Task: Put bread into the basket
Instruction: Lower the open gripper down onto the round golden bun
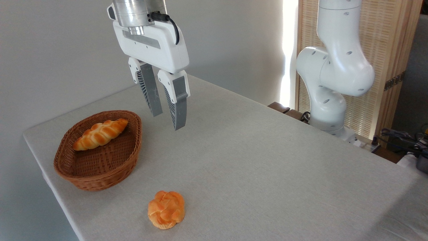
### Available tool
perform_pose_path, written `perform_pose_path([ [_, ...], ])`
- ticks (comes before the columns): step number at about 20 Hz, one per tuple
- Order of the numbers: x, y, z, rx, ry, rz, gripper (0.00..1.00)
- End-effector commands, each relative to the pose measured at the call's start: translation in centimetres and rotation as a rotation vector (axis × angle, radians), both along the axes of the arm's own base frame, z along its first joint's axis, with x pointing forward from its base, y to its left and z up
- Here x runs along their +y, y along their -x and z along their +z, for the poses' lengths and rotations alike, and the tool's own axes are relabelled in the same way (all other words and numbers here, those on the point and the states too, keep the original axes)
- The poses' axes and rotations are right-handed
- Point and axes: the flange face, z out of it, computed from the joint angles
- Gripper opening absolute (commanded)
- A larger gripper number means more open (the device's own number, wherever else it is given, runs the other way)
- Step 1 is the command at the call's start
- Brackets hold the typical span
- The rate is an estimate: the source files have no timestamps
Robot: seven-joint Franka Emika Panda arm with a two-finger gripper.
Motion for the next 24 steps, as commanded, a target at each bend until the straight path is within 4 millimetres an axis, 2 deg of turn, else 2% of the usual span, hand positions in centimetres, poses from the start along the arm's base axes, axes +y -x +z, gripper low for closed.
perform_pose_path([
  [1, 0.2, -0.1, 0.3, -0.004, 0.006, -0.006, 1.00],
  [10, 0.2, -0.2, 0.4, -0.018, 0.007, -0.008, 1.00],
  [12, 0.1, -0.9, 0.4, -0.056, 0.008, -0.009, 1.00],
  [14, 0.1, -2.2, -1.1, -0.101, 0.009, -0.007, 1.00],
  [15, 0.1, -2.8, -2.4, -0.108, 0.010, -0.007, 1.00],
  [19, 0.0, -4.5, -9.2, -0.138, 0.001, -0.015, 1.00],
  [21, 0.1, -4.5, -11.2, -0.135, -0.018, -0.025, 1.00],
  [24, 0.3, -4.8, -13.0, -0.128, -0.062, -0.046, 1.00],
])
